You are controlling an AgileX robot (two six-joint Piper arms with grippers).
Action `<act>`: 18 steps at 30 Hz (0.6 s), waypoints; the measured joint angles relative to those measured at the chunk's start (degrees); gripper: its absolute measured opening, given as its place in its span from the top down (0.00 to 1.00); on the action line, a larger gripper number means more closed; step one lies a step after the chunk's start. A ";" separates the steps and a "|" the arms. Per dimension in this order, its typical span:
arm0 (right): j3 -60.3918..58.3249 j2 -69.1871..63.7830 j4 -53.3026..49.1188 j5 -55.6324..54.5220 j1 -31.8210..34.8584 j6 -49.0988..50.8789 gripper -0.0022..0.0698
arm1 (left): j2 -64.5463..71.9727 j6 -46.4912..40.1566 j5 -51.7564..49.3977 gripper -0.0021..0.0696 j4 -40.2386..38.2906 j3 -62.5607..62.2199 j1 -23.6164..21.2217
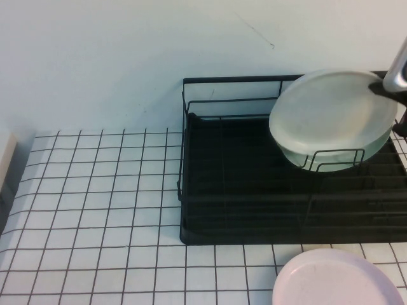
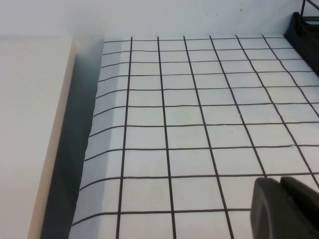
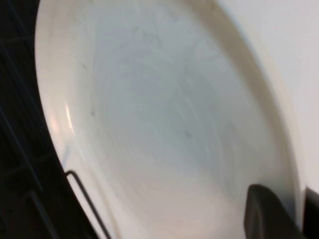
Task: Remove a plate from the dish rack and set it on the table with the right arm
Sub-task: Grasp the plate from the shelf, then place the plate from the table
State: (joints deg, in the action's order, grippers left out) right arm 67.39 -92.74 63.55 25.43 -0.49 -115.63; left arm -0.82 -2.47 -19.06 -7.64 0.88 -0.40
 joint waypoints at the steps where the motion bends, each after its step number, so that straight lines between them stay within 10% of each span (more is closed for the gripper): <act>1: 0.00 1.37 0.12 0.61 0.00 0.00 0.87 | 0.00 0.00 0.00 0.98 0.00 0.00 0.00; 18: -1.11 20.62 -23.44 39.81 0.00 60.84 0.87 | 0.00 0.00 0.00 0.98 0.00 0.00 0.00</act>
State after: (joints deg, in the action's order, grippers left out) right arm 66.29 -72.12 40.11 65.24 -0.49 -54.79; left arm -0.82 -2.47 -19.06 -7.64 0.88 -0.40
